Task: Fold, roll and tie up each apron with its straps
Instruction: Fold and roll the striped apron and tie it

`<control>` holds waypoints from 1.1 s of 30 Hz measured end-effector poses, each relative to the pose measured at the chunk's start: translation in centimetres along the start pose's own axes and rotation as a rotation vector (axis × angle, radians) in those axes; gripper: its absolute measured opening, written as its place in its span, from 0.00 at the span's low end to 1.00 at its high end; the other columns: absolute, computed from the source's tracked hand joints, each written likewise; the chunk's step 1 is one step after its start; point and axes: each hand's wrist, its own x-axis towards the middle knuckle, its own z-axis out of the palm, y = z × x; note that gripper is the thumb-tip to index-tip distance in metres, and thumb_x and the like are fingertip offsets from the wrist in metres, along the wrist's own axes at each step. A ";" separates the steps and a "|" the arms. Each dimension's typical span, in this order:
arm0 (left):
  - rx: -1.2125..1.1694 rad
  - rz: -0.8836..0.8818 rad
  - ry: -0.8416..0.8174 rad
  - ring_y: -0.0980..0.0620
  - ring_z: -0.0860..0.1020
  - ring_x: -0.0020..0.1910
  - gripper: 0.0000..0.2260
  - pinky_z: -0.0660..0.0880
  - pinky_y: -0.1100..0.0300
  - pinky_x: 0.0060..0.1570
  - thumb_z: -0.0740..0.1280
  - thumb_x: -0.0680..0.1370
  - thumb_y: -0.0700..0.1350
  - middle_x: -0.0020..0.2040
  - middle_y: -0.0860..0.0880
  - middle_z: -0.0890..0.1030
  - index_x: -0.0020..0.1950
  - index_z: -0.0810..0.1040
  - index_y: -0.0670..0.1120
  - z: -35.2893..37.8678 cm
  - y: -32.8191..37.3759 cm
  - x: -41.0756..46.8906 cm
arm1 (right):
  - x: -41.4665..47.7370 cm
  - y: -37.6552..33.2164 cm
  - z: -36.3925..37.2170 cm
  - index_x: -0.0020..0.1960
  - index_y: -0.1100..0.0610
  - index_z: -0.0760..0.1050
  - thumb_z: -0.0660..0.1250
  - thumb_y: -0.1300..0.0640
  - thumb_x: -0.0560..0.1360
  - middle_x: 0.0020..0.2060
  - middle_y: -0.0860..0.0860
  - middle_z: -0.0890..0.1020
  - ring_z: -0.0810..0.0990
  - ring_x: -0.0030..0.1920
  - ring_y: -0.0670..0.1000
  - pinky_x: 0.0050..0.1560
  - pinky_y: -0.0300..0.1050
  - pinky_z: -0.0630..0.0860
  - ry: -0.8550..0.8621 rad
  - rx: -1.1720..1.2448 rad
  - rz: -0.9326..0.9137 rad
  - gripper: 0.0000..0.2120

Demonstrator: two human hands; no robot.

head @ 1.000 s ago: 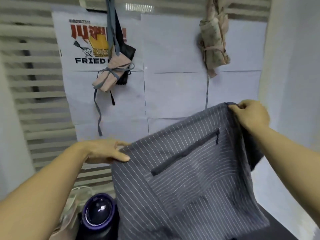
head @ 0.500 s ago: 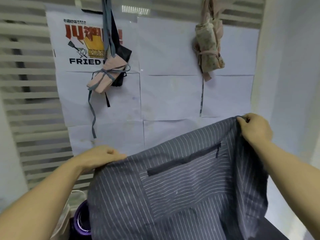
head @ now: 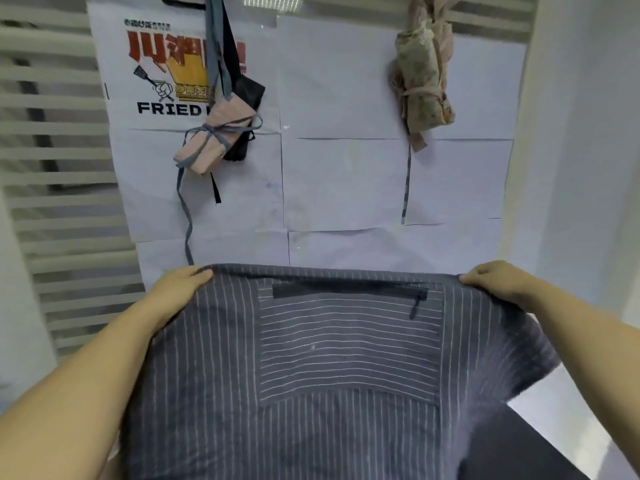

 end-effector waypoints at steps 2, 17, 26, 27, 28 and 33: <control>-0.128 -0.150 -0.032 0.41 0.73 0.63 0.18 0.69 0.53 0.61 0.66 0.79 0.48 0.66 0.44 0.74 0.68 0.74 0.44 -1.2 0.0 0.2 | 0.0 0.4 -0.3 0.43 0.66 0.78 0.72 0.53 0.73 0.45 0.62 0.82 0.80 0.46 0.59 0.53 0.52 0.76 -0.079 0.015 0.082 0.14; 0.302 -0.003 -0.160 0.50 0.74 0.58 0.09 0.66 0.58 0.62 0.62 0.81 0.40 0.58 0.48 0.79 0.50 0.82 0.45 -2.3 -3.1 0.4 | 0.8 -2.1 1.7 0.32 0.56 0.68 0.67 0.47 0.76 0.31 0.52 0.70 0.70 0.34 0.51 0.36 0.43 0.64 -0.176 -0.381 -0.127 0.20; 0.462 -0.291 -0.714 0.43 0.82 0.52 0.17 0.79 0.50 0.55 0.71 0.72 0.57 0.51 0.42 0.84 0.50 0.82 0.44 -0.8 0.2 -3.4 | 1.7 -0.5 3.9 0.60 0.59 0.76 0.56 0.63 0.79 0.52 0.62 0.80 0.74 0.55 0.64 0.53 0.51 0.70 0.418 -0.348 -0.067 0.14; 0.383 -0.302 -0.747 0.45 0.82 0.52 0.24 0.78 0.51 0.56 0.73 0.67 0.63 0.52 0.44 0.84 0.52 0.81 0.46 -1.0 0.3 -3.6 | 1.5 -0.4 3.7 0.61 0.57 0.74 0.56 0.66 0.77 0.47 0.62 0.80 0.75 0.50 0.63 0.50 0.51 0.68 0.444 -0.334 -0.088 0.15; 0.335 -0.302 -0.793 0.47 0.82 0.53 0.31 0.77 0.51 0.58 0.75 0.60 0.68 0.53 0.46 0.84 0.54 0.81 0.48 -1.2 0.4 -3.6 | 1.2 -0.2 3.5 0.60 0.56 0.73 0.56 0.67 0.76 0.39 0.59 0.78 0.74 0.45 0.61 0.49 0.51 0.66 0.462 -0.373 -0.100 0.16; 0.699 -0.137 -0.836 0.49 0.81 0.54 0.09 0.75 0.51 0.61 0.71 0.74 0.53 0.52 0.49 0.84 0.52 0.83 0.52 -0.8 0.5 -2.8 | -0.5 -0.1 3.6 0.52 0.47 0.75 0.57 0.65 0.73 0.30 0.46 0.67 0.71 0.50 0.53 0.49 0.47 0.60 0.433 -0.901 -0.057 0.16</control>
